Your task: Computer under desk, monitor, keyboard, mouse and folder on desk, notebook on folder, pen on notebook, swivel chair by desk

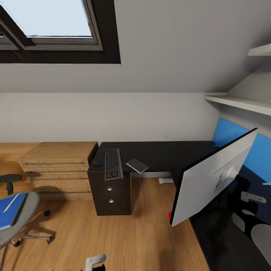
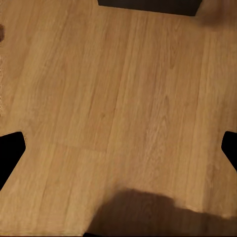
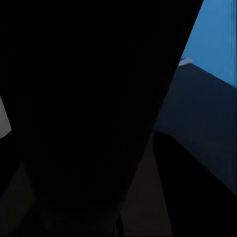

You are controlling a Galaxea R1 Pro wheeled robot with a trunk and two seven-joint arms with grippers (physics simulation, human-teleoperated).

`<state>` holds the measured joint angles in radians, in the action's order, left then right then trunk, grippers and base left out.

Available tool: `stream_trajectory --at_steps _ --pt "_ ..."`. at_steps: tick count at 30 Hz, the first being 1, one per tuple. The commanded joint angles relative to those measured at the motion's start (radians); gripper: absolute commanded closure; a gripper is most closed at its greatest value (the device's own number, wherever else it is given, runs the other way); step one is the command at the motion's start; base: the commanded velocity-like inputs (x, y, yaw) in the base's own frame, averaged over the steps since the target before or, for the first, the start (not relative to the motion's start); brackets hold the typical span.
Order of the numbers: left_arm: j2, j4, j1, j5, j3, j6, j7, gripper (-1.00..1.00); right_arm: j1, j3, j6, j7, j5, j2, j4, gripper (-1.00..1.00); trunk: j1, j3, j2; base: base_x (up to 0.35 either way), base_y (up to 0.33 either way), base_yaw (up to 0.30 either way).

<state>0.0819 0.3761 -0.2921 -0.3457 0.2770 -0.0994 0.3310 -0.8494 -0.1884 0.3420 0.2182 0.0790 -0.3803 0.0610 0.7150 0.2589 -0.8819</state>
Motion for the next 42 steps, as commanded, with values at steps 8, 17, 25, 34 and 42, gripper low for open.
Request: stream_trajectory --at_steps 8,17,25,34,42 --pt "-0.001 0.000 -0.001 -0.010 0.009 -0.004 0.006 -1.00 0.000 0.015 0.006 0.000 0.015 0.000 -0.003 1.00 0.000 0.002 -0.001 -0.333 0.000 0.000" --pt "-0.001 0.000 -0.001 -0.010 0.008 -0.004 0.006 -1.00 0.000 0.015 0.006 0.000 0.013 0.001 -0.003 1.00 0.000 0.002 -0.001 -0.333 0.000 0.000" --pt "-0.001 0.000 -0.001 -0.010 0.008 -0.003 0.006 -1.00 0.000 0.015 0.006 -0.002 0.013 0.001 -0.003 1.00 0.000 0.002 -0.001 -0.333 -0.001 0.000" --pt "-0.001 0.000 -0.001 -0.010 0.008 -0.003 0.008 -1.00 0.000 0.016 0.006 -0.002 0.012 0.001 -0.002 1.00 0.000 0.002 -0.001 -0.321 -0.144 0.000" --pt "-0.001 -0.002 -0.001 -0.012 0.008 0.000 0.007 -1.00 0.000 0.017 0.006 -0.002 0.012 0.001 -0.003 1.00 0.000 0.002 -0.001 -0.293 -0.198 0.000"
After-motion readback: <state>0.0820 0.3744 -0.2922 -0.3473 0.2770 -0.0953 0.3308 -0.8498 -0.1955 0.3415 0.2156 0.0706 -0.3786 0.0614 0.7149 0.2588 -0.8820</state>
